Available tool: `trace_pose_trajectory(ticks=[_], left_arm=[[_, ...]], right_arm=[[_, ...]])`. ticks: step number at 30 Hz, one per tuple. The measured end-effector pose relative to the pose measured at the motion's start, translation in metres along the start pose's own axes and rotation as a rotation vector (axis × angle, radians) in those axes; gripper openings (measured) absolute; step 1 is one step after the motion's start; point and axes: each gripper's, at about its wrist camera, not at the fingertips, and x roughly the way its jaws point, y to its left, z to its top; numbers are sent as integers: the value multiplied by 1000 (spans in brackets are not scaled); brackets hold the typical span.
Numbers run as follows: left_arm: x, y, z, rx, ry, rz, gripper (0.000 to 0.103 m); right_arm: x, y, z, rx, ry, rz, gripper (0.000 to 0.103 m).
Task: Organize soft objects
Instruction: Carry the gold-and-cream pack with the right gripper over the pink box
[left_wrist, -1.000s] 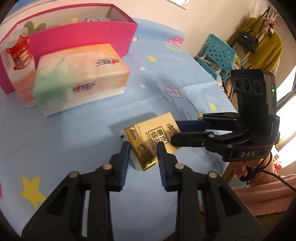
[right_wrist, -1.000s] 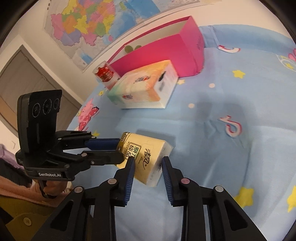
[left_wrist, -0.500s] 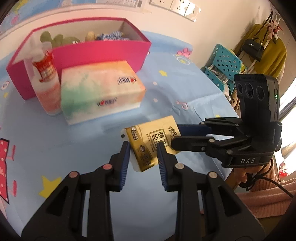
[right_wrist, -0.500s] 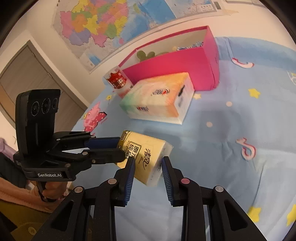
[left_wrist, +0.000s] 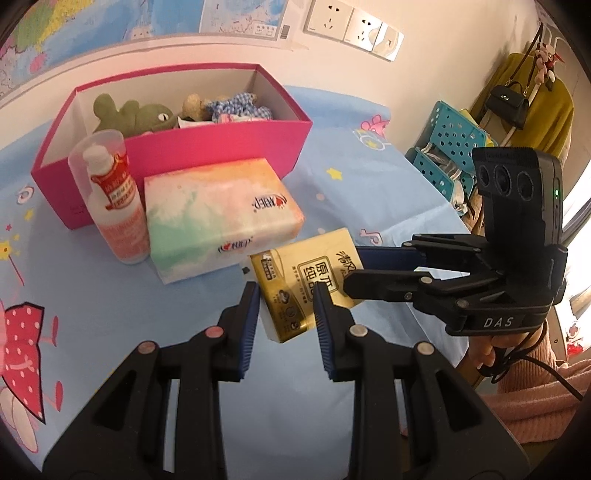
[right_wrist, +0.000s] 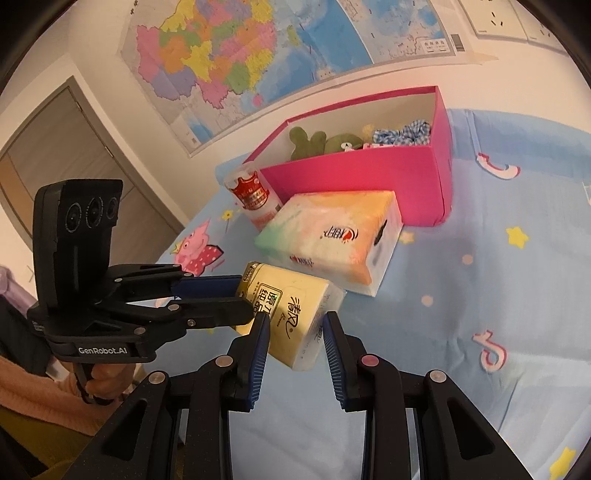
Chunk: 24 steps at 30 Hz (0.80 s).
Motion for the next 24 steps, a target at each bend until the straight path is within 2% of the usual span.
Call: trace_pose_trajectory(ticks=[24], left_arm=[[-12, 7, 22, 8, -74, 43, 31]], right_arm=[[-3, 6, 34, -69, -51, 2, 31]])
